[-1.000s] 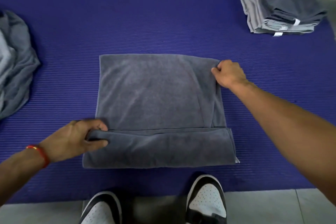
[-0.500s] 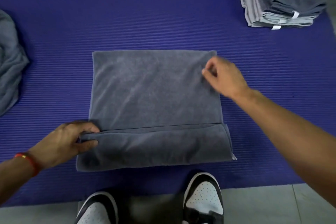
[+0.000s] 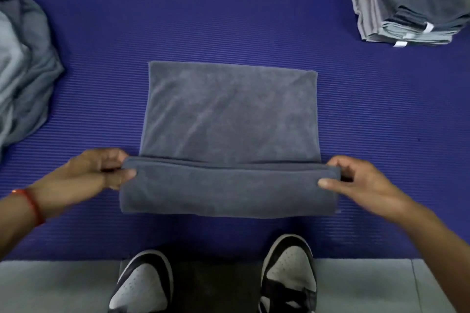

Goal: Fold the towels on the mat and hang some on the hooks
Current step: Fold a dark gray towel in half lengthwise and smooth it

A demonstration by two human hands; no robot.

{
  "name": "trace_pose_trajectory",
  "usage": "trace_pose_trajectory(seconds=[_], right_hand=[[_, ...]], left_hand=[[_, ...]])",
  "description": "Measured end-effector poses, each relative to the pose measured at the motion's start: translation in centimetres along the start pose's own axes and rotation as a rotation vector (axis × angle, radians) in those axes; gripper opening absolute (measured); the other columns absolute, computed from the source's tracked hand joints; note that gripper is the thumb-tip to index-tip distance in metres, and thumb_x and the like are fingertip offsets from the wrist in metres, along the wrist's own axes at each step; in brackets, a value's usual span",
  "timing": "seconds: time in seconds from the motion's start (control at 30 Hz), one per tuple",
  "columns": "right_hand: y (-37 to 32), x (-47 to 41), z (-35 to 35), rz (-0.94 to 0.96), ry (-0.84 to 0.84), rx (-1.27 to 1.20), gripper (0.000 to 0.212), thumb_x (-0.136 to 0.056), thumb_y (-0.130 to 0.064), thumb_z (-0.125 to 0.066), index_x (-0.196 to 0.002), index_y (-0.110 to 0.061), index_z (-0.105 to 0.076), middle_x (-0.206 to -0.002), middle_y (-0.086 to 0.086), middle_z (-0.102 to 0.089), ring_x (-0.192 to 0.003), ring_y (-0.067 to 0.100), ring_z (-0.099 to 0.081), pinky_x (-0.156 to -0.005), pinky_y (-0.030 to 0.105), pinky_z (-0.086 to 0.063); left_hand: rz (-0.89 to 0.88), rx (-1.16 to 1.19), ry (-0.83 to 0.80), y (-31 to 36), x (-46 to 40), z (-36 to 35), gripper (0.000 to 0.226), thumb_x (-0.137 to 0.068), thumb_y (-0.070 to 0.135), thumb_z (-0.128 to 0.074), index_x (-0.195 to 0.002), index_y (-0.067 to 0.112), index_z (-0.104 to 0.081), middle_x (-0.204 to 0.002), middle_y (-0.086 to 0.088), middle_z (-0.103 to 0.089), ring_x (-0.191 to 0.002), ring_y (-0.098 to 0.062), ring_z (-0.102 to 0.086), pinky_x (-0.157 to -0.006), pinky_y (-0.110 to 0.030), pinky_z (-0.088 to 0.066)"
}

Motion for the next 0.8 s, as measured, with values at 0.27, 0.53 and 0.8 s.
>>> trace_pose_trajectory(seconds=[0.27,0.53,0.8], right_hand=[[-6.2,-10.1,7.6,0.085,0.365,-0.269,0.023,-0.084,-0.031,-0.079,-0.098,-0.017,-0.066,-0.092,0.002,-0.079,-0.089,0.021,-0.076,-0.073,0.029,-0.061],[-4.6,-14.4,7.2,-0.057,0.611,0.071,0.023,-0.096,-0.036,-0.068,-0.092,-0.013,-0.068,-0.088,0.000,-0.072,-0.085,0.021,-0.069,-0.077,0.037,-0.055],[-6.9,-16.2,9.9,-0.002,0.726,0.133,0.024,-0.094,-0.036,-0.070,-0.094,-0.013,-0.068,-0.086,-0.002,-0.070,-0.085,0.021,-0.069,-0.082,0.036,-0.057]], left_hand=[[-0.212,0.268,0.362,8.4,-7.4,6.0,0.017,-0.100,0.019,-0.062,-0.113,0.011,-0.056,-0.081,-0.008,-0.074,-0.065,-0.017,-0.068,-0.055,-0.029,-0.058],[-0.074,0.088,0.530,6.8,-13.6,7.2,0.008,-0.095,0.018,-0.069,-0.093,0.011,-0.066,-0.083,-0.006,-0.067,-0.077,-0.023,-0.063,-0.079,-0.045,-0.058],[-0.059,0.086,0.602,7.9,-15.6,9.4,0.023,-0.090,0.027,-0.075,-0.106,0.011,-0.070,-0.094,-0.010,-0.075,-0.082,-0.025,-0.073,-0.075,-0.044,-0.062]])
Point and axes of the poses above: each hand's wrist, its own x-axis away from the middle knuckle, its own z-axis out of the back of the hand, y = z × x, the point moved 10 cm from there along -x, towards the middle knuckle
